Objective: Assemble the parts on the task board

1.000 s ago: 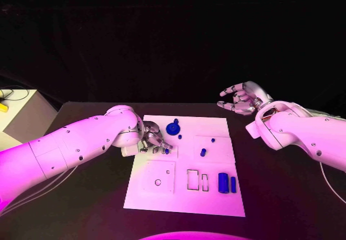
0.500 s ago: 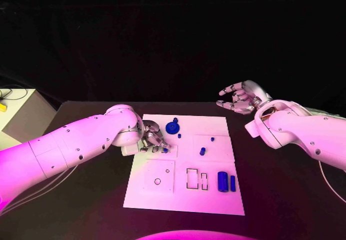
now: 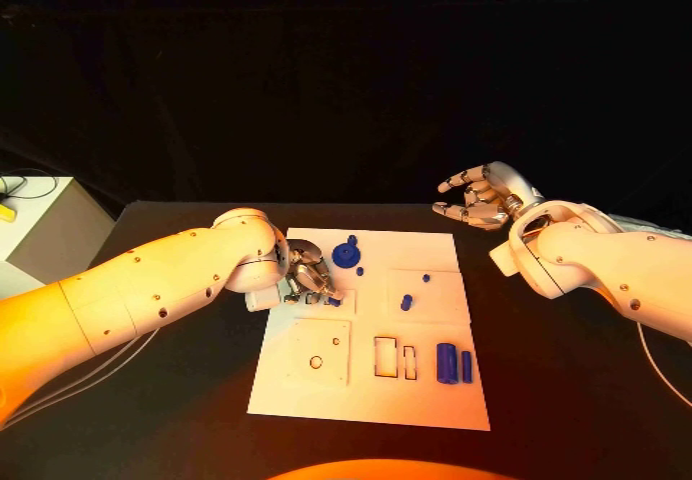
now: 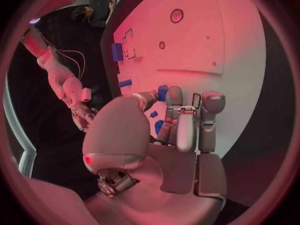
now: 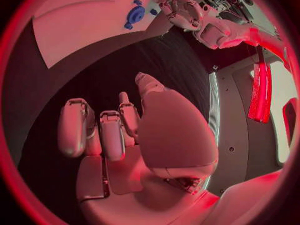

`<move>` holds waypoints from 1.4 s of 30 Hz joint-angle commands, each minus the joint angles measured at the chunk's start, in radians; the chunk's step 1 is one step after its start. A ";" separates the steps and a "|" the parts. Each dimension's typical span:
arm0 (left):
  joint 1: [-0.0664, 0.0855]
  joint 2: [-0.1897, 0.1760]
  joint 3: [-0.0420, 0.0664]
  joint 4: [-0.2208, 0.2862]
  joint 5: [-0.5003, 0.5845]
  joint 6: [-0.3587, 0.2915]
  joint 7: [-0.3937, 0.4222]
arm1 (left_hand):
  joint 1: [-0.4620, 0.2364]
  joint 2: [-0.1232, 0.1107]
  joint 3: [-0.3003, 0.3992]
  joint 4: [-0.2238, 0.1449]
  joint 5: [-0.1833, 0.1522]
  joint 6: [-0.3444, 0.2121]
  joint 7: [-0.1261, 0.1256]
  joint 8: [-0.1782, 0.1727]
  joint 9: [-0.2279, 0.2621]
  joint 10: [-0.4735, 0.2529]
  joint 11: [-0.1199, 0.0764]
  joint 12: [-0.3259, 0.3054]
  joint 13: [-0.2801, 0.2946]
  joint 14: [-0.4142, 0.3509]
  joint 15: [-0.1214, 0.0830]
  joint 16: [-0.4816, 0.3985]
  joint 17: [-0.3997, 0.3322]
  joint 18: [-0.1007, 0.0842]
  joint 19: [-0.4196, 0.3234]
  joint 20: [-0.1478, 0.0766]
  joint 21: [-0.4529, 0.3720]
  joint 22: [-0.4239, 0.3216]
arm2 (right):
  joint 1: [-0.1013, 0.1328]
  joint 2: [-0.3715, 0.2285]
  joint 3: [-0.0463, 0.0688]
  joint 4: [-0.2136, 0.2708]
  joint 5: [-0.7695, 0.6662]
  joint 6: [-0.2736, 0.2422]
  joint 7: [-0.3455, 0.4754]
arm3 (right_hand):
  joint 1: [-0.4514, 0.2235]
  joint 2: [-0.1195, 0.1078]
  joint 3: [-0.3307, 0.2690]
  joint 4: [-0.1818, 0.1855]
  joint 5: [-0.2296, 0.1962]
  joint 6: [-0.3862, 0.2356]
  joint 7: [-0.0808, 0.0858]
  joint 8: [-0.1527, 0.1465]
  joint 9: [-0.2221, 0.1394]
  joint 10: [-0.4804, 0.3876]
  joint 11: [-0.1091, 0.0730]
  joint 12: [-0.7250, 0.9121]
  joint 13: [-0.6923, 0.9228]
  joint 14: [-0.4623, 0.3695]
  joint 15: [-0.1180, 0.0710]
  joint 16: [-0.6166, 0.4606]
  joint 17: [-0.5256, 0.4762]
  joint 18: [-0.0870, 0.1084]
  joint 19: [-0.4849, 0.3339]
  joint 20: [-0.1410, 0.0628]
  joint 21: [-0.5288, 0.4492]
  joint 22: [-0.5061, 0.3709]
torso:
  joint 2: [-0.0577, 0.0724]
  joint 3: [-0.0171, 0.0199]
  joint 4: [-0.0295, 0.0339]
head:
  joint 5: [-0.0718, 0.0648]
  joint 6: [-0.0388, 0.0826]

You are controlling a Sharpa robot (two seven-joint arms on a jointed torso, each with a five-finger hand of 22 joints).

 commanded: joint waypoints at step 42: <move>-0.001 -0.052 0.002 0.088 -0.161 -0.073 0.008 | -0.136 -0.080 0.347 -0.250 0.304 0.058 -0.018 0.040 0.097 0.117 -0.027 0.057 0.069 0.066 -0.023 0.060 0.131 -0.037 0.076 -0.018 0.101 0.147 | -0.009 -0.005 -0.002 -0.009 -0.011 0.014 0.001 | -0.011 0.003 0.007 0.002 0.000 -0.005 0.002 0.002 0.001 -0.005 0.003 -0.003 0.030 0.062 -0.004 0.000 0.111 0.012 -0.005 -0.001 -0.004 0.027 | 0.000 0.0039 0.0014 | 0.017 -0.001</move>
